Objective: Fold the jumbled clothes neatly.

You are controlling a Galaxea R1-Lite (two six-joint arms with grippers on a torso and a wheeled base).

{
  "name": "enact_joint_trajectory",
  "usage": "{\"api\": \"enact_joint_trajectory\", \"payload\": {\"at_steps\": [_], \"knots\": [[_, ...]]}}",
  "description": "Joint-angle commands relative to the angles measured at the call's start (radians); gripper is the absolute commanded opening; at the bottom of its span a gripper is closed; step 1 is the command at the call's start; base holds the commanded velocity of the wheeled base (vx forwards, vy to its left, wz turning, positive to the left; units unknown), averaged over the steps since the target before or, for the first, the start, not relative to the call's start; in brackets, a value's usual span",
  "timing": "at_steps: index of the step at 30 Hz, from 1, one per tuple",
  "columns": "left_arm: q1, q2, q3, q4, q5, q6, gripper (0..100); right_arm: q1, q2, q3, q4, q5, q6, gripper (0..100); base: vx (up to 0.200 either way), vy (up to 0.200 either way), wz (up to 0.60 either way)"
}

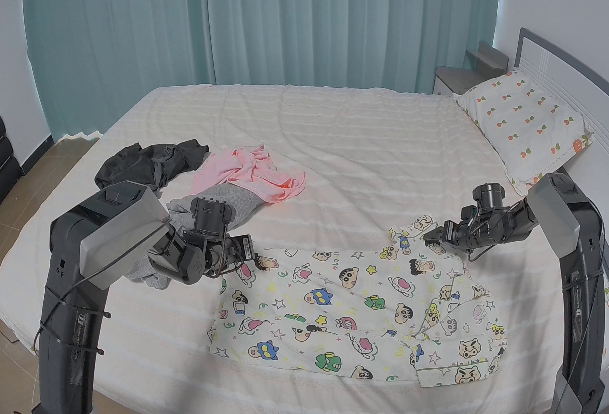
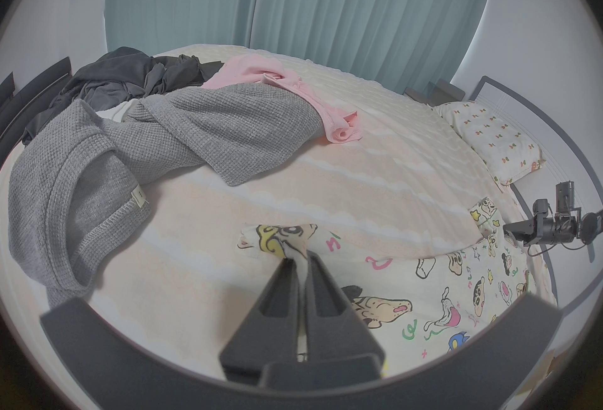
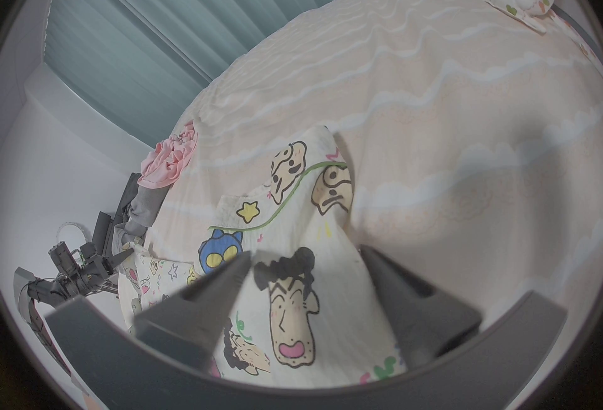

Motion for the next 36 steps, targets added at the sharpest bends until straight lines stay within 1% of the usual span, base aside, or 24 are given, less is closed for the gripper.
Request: {"api": "enact_joint_trajectory", "payload": {"at_steps": [1, 4, 11, 14, 15, 16, 23, 31, 36], "knots": [[-0.001, 0.001, 0.0, 0.0, 0.001, -0.001, 0, 0.0, 0.005, -0.003, 0.0, 0.006, 0.001, 0, 0.0, 0.0, 0.0], [-0.001, 0.003, 0.002, 0.0, 0.001, -0.001, 0, -0.002, 0.007, -0.004, 0.0, 0.012, 0.002, 0, 0.0, 0.0, 0.0], [-0.001, -0.006, 0.005, 0.0, 0.002, -0.001, 0, -0.023, -0.033, 0.029, -0.003, 0.064, 0.017, 0, 0.0, 0.0, 0.0], [-0.003, -0.038, 0.032, 0.001, 0.004, -0.001, 0, -0.043, -0.09, 0.092, -0.011, 0.112, 0.016, 0, 0.0, 0.0, 0.0], [-0.003, -0.038, 0.032, 0.001, 0.004, -0.001, 0, -0.043, -0.09, 0.092, -0.011, 0.112, 0.016, 0, 0.0, 0.0, 0.0], [-0.004, -0.063, 0.046, 0.0, 0.004, 0.003, 0, -0.06, -0.125, 0.117, -0.011, 0.146, 0.016, 0, 0.0, 0.0, 0.0], [-0.01, -0.089, 0.066, -0.002, 0.005, 0.006, 0, -0.074, -0.185, 0.18, -0.011, 0.215, 0.011, 0, 0.0, 0.0, 0.0], [-0.009, -0.123, 0.068, -0.002, 0.005, 0.003, 0, -0.075, -0.211, 0.184, -0.012, 0.247, 0.014, 0, 0.0, 0.0, 0.0], [-0.009, -0.138, 0.103, 0.0, 0.004, 0.007, 0, -0.075, -0.236, 0.201, -0.012, 0.264, 0.013, 0, 0.0, 0.0, 0.0]]}}
